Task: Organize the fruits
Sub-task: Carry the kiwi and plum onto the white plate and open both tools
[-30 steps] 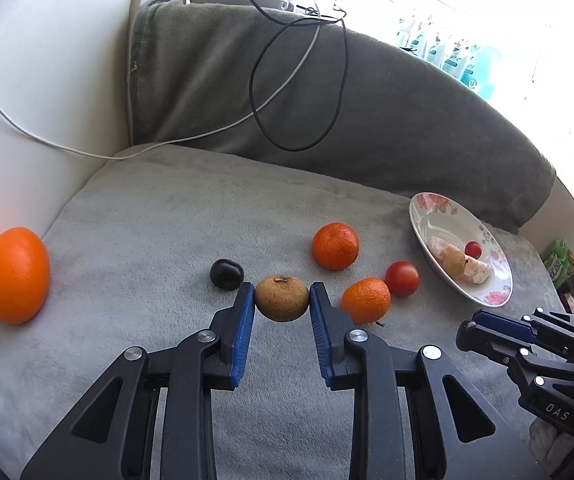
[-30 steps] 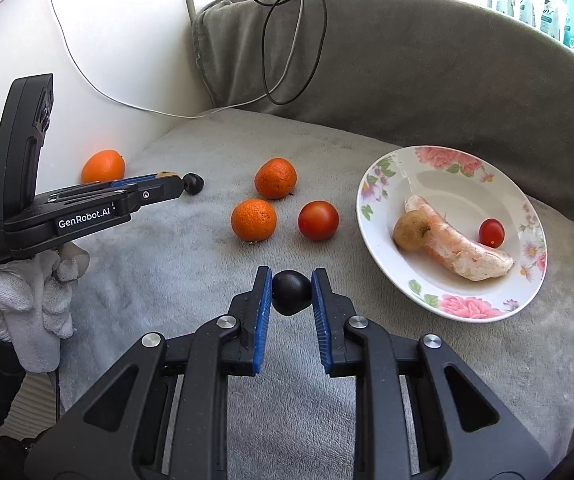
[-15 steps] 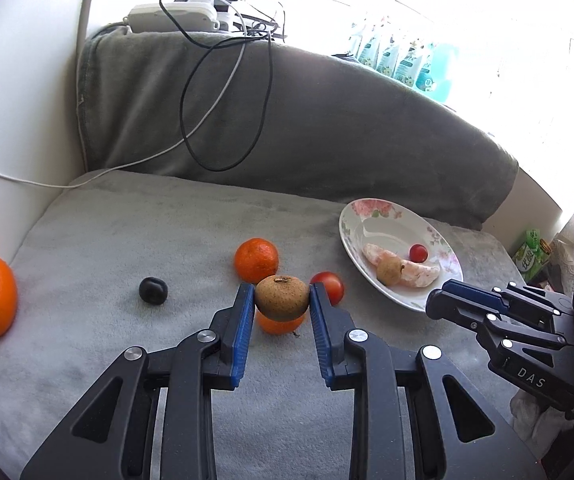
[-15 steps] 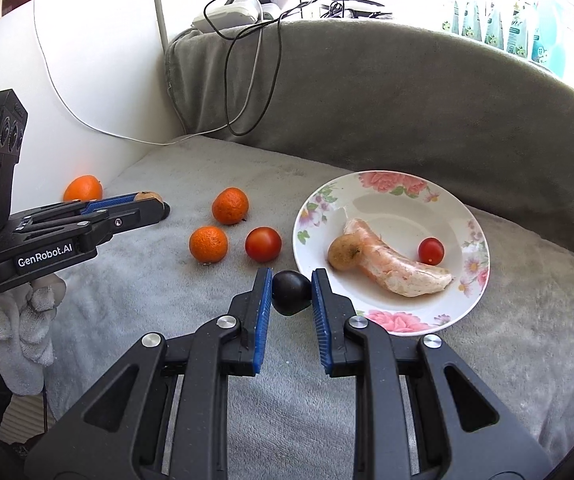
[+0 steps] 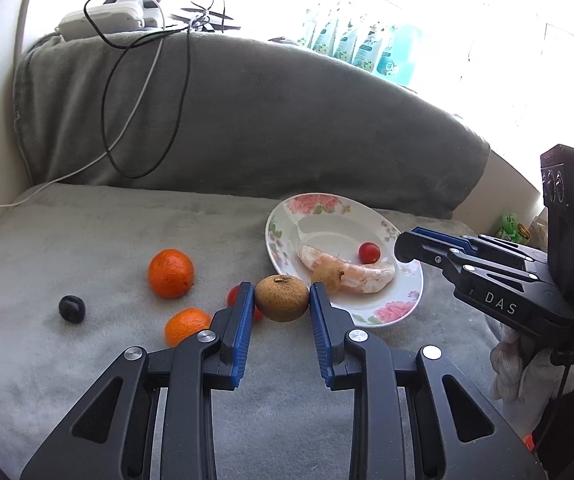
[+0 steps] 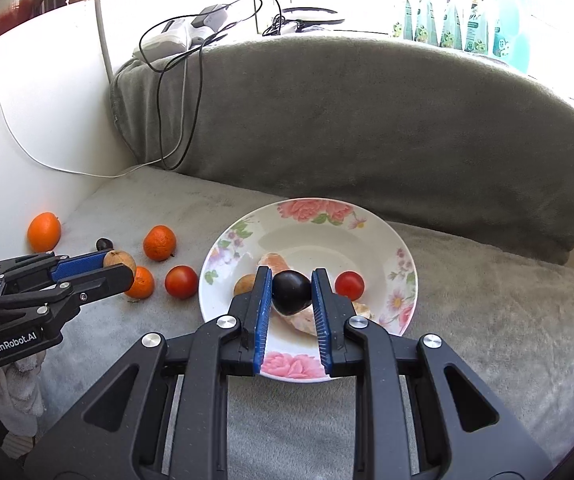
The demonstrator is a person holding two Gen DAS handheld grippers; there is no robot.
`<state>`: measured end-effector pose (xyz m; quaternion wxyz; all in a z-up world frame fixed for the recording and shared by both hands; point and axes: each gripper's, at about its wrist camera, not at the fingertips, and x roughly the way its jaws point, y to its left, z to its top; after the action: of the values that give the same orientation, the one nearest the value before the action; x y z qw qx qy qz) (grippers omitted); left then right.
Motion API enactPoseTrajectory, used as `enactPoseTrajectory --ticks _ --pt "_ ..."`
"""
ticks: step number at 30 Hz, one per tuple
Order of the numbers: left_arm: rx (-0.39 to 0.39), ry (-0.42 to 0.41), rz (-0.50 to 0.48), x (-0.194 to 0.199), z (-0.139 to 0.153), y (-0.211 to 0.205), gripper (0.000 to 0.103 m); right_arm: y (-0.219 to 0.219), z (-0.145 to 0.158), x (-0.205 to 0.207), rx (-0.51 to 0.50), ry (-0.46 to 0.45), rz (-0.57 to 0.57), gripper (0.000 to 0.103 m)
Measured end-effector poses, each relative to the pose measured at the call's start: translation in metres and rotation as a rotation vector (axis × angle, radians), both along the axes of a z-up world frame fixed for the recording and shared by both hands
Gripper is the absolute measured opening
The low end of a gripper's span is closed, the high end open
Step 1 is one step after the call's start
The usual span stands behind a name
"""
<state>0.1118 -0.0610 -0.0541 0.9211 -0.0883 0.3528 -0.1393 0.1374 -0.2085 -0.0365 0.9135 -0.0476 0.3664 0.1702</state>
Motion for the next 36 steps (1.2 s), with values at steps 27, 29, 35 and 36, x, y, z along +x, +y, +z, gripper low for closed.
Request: enactPoseTrajectory --ticks 27,29,35,36 --pt "0.007 0.036 -0.115 0.043 -0.012 -0.061 0.026 -0.022 -0.023 0.072 0.072 0.094 -0.035 0.021" --pt "0.008 0.035 -0.115 0.044 -0.012 -0.062 0.027 -0.021 -0.023 0.071 0.073 0.092 -0.036 0.021" --pt "0.006 0.031 -0.119 0.042 -0.008 -0.061 0.031 -0.02 -0.021 0.07 0.071 0.081 -0.038 0.04" --pt "0.007 0.029 -0.118 0.041 -0.008 -0.06 0.039 -0.02 -0.02 0.07 0.072 0.073 -0.041 0.054"
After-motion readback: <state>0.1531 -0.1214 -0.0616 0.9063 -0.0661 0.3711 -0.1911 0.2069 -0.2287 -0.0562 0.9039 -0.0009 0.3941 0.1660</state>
